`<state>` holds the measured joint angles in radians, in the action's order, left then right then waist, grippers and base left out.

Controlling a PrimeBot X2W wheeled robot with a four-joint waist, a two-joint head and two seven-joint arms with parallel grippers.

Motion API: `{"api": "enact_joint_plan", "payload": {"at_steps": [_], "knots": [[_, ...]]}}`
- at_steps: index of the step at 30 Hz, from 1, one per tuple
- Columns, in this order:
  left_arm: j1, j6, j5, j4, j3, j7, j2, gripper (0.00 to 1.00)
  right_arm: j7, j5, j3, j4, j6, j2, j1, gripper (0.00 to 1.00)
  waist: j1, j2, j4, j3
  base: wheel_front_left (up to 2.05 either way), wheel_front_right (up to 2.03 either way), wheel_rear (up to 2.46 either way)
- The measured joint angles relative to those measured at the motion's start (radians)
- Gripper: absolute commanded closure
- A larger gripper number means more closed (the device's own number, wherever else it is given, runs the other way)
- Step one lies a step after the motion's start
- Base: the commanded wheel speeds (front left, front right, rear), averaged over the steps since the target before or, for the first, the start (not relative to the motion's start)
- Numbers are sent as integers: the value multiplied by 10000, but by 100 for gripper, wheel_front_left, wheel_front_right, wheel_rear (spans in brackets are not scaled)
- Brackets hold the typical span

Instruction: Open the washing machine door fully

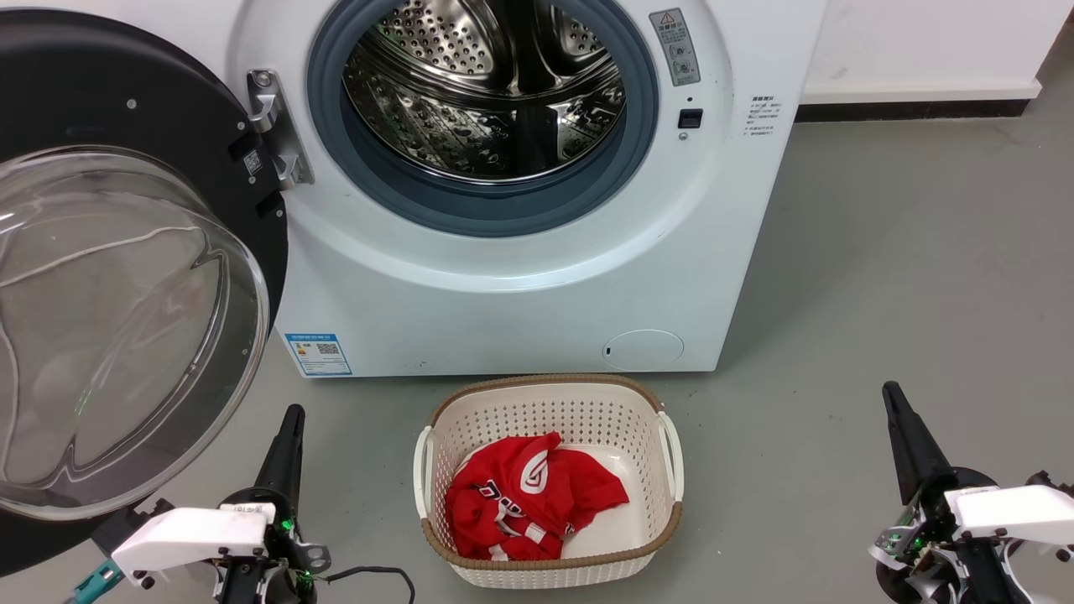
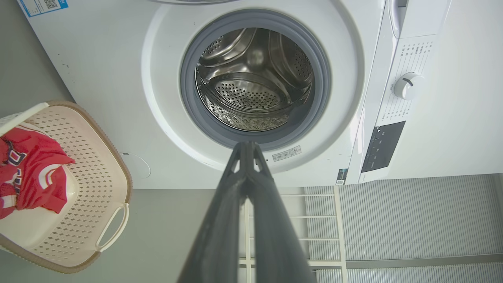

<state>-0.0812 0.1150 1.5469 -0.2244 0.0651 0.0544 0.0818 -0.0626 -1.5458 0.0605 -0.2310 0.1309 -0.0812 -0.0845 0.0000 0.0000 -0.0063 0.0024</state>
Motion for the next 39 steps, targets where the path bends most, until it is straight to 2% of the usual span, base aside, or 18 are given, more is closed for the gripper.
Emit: {"api": "enact_joint_plan", "payload": {"at_steps": [14, 39], "knots": [[-198, 144, 953, -190, 77, 284, -21, 100, -192, -938, 157, -105, 0, 23, -147, 100, 0, 0, 62, 8, 0, 0, 0], [-220, 144, 928, -201, 176, 364, -86, 100, -274, -913, 257, -119, 0, 92, -151, 100, 0, 0, 63, 8, 0, 0, 0]]}}
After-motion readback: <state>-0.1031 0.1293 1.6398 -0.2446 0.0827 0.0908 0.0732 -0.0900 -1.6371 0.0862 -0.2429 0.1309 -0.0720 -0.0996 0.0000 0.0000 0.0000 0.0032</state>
